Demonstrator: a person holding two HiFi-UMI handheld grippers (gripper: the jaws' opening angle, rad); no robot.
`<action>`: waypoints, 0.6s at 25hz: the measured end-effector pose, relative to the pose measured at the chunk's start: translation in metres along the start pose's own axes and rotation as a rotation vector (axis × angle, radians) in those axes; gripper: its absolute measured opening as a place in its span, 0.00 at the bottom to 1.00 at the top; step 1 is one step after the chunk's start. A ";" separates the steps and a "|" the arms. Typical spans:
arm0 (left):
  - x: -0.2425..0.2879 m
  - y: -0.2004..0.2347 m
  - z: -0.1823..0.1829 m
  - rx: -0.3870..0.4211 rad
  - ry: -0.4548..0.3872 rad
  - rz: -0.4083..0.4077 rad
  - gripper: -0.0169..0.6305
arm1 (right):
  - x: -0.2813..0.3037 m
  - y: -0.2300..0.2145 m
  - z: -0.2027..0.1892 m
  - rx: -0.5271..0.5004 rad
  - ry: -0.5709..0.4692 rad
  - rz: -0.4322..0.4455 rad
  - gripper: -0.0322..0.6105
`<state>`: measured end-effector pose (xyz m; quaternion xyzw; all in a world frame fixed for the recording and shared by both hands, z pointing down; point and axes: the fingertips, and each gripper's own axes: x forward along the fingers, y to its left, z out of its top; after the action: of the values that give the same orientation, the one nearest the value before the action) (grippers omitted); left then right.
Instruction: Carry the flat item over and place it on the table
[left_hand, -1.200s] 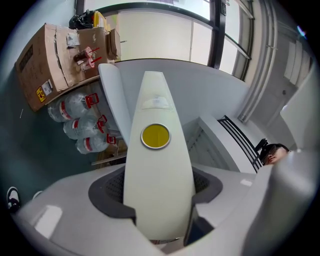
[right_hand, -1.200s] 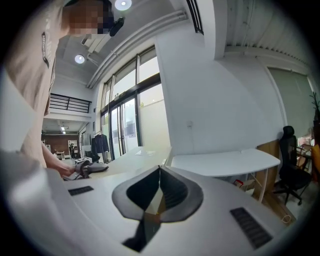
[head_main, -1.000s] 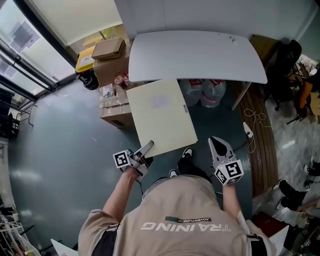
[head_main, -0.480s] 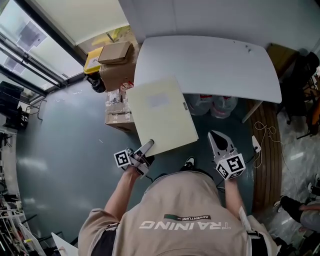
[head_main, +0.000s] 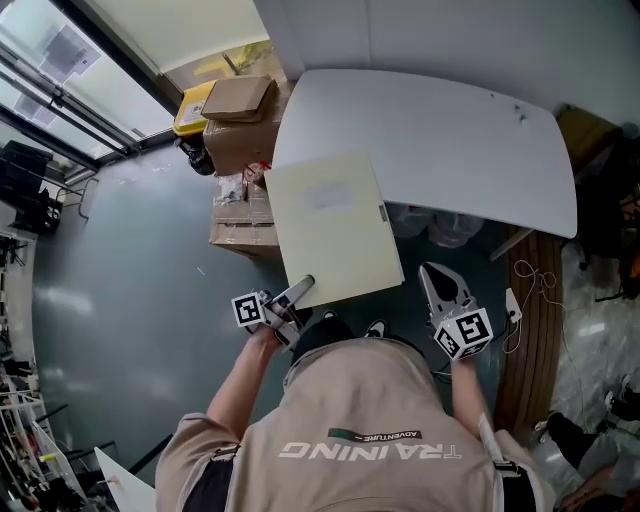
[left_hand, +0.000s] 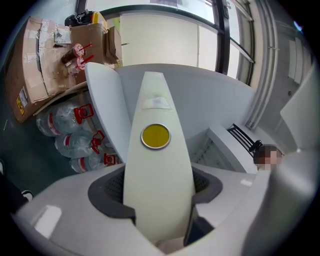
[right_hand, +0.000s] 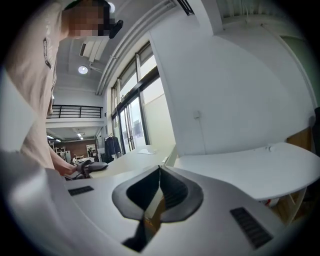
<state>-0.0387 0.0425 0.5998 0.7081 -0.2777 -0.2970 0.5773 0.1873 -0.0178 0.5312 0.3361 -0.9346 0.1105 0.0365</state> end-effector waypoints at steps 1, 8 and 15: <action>0.003 0.002 0.004 -0.006 0.003 0.003 0.46 | 0.006 -0.002 0.001 -0.002 0.005 0.007 0.06; 0.019 0.020 0.047 -0.026 0.056 0.004 0.46 | 0.051 -0.013 0.008 -0.009 0.025 -0.002 0.06; 0.032 0.037 0.112 -0.047 0.153 0.004 0.46 | 0.119 -0.024 0.024 0.011 0.021 -0.083 0.06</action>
<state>-0.1017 -0.0609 0.6157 0.7145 -0.2272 -0.2475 0.6137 0.1111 -0.1157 0.5288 0.3738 -0.9187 0.1176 0.0489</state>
